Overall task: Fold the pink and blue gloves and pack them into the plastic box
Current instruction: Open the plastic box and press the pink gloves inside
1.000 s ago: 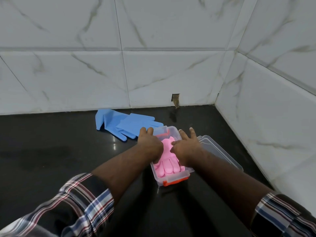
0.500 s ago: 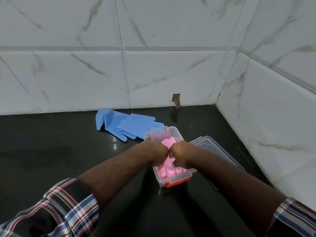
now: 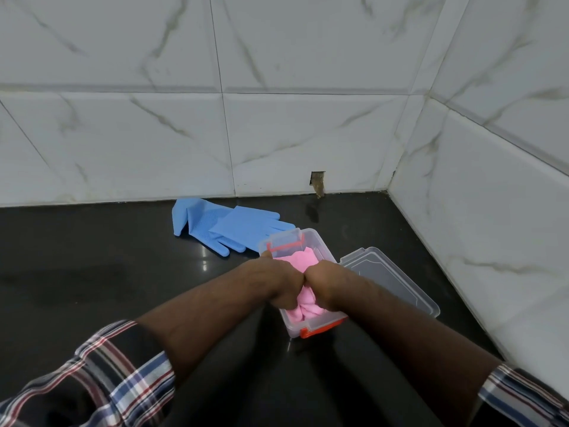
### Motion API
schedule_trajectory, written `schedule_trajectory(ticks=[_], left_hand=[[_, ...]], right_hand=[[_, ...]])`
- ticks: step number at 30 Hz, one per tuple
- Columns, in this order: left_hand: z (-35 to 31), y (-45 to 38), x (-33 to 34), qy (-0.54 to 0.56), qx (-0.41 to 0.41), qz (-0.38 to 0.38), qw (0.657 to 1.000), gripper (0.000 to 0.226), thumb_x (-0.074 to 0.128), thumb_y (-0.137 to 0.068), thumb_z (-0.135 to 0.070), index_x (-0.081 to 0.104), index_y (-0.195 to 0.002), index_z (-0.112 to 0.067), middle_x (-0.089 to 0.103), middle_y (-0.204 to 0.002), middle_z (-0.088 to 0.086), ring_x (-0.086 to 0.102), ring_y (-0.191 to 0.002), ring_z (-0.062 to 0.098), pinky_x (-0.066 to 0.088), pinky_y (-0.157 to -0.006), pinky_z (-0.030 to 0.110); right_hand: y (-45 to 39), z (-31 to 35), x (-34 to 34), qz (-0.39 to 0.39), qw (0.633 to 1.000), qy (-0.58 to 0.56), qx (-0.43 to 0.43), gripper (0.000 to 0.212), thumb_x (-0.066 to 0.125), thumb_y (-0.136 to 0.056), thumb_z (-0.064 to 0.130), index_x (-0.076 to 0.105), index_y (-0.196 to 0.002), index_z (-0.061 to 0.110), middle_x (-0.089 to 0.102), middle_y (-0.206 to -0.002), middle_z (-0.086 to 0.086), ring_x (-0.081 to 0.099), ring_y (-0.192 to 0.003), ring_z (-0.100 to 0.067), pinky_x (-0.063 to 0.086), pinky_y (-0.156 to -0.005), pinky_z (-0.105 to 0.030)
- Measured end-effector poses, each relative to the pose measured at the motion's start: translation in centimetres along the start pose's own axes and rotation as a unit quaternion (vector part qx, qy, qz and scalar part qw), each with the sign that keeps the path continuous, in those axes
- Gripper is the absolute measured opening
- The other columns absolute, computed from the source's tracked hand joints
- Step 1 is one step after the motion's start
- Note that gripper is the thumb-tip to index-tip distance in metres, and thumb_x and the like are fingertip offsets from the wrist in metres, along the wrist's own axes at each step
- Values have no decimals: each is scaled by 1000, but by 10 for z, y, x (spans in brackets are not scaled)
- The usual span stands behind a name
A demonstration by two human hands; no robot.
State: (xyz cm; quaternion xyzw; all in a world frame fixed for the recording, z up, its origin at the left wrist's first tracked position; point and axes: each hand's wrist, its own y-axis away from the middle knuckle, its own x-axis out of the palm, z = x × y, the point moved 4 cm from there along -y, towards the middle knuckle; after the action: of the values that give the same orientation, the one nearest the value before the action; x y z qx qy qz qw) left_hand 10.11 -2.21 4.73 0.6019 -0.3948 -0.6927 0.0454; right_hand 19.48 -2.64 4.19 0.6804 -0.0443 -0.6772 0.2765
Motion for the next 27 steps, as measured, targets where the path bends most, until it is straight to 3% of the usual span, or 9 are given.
schedule_trajectory(ticks=[4,8,12,16,20,24,27], left_hand=[[-4,11,0,41,26,-14,999,41,59,-97,-37,56,-135,-21,65,-123,4,56,-117,21,34,-112,45],[-7,8,13,34,23,25,999,45,60,-96,-39,55,-137,-21,61,-126,6,52,-123,24,32,-112,46],[-5,-6,28,-6,2,71,997,46,55,-93,-43,53,-135,-24,53,-112,2,44,-129,28,21,-117,56],[1,-15,36,-14,-33,96,995,59,56,-88,-48,46,-141,-25,52,-124,8,39,-136,34,21,-117,59],[1,-8,31,19,8,60,998,50,57,-92,-47,51,-137,-25,56,-116,3,44,-128,26,22,-117,54],[3,4,17,62,55,-4,997,41,57,-95,-48,59,-130,-26,65,-119,2,56,-116,19,31,-113,48],[1,4,18,27,58,-19,998,37,54,-97,-44,60,-129,-28,66,-121,-1,54,-121,18,22,-117,51]], right_hand=[[1,0,-10,43,998,23,-28,35,66,-91,19,64,-125,12,67,-117,-9,63,-106,-26,48,-89,-30],[-1,6,0,99,992,70,-40,41,70,-89,23,61,-128,12,65,-120,-9,60,-109,-26,46,-93,-32],[-5,12,14,82,995,28,-52,44,72,-87,22,59,-126,9,64,-121,-14,61,-110,-31,48,-97,-39],[-8,9,23,69,997,-18,-38,47,72,-87,28,57,-128,9,63,-124,-15,60,-112,-31,48,-100,-40],[-12,10,23,72,997,-14,-32,44,71,-87,26,58,-126,8,63,-123,-15,60,-111,-30,47,-98,-39],[-19,6,13,56,998,23,-33,35,74,-84,18,64,-116,8,67,-112,-12,57,-89,-22,45,-80,-31],[-21,4,19,52,997,53,-28,37,76,-82,20,64,-116,9,66,-110,-11,58,-91,-23,45,-79,-31]])
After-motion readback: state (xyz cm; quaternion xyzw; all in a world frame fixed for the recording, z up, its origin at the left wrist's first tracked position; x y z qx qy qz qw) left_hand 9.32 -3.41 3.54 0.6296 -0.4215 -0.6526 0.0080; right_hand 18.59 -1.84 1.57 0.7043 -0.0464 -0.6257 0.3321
